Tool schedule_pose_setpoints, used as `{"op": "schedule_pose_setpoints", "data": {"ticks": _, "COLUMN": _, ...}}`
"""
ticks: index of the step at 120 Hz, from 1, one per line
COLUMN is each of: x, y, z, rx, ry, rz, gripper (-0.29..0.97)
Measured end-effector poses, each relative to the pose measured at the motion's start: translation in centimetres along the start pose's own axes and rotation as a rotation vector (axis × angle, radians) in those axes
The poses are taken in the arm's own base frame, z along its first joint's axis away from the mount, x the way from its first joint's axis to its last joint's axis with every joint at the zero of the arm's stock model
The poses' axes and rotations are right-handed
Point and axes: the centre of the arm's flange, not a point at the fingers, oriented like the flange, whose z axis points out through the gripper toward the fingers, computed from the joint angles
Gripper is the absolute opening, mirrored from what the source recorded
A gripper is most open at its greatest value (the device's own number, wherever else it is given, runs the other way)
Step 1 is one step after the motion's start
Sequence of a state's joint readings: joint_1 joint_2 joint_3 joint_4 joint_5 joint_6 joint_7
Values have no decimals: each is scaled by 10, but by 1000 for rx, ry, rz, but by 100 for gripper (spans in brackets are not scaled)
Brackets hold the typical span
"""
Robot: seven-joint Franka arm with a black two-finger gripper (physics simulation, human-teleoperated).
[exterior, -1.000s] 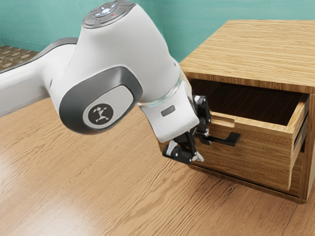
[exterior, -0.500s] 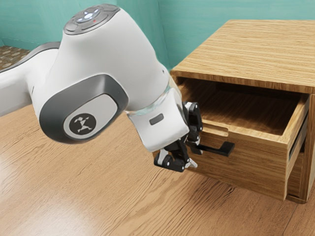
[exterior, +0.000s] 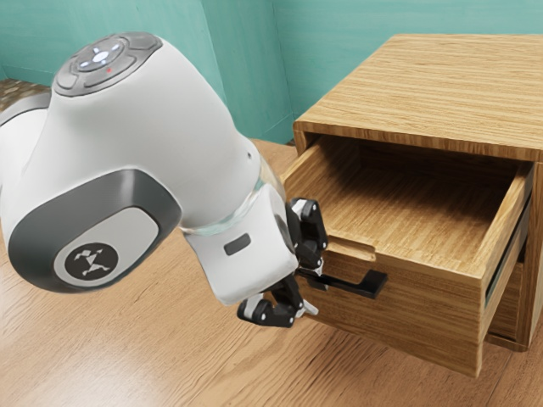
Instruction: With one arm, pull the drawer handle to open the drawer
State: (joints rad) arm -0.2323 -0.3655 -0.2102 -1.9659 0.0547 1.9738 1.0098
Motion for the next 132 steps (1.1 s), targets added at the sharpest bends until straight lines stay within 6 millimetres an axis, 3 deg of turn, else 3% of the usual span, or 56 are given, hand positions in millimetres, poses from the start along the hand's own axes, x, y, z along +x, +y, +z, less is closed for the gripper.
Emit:
{"op": "schedule_pose_setpoints", "data": {"ticks": 22, "x": -1, "y": 7, "z": -3, "rx": 2, "ry": 3, "rz": -6, "gripper": 12}}
{"op": "schedule_pose_setpoints", "data": {"ticks": 48, "x": 2, "y": 14, "z": -1, "rx": 4, "ry": -12, "rz": -19, "gripper": 27}}
{"op": "schedule_pose_setpoints", "data": {"ticks": 65, "x": 1, "y": 23, "z": -7, "rx": 9, "ry": -10, "rz": -22, "gripper": 21}}
{"op": "schedule_pose_setpoints", "data": {"ticks": 94, "x": 0, "y": 33, "z": -9, "rx": 7, "ry": -6, "rz": -26, "gripper": 28}}
{"op": "schedule_pose_setpoints", "data": {"ticks": 119, "x": 0, "y": 43, "z": -16, "rx": 17, "ry": -7, "rz": -27, "gripper": 18}}
{"op": "schedule_pose_setpoints", "data": {"ticks": 132, "x": 0, "y": 46, "z": -17, "rx": 18, "ry": -4, "rz": -30, "gripper": 21}}
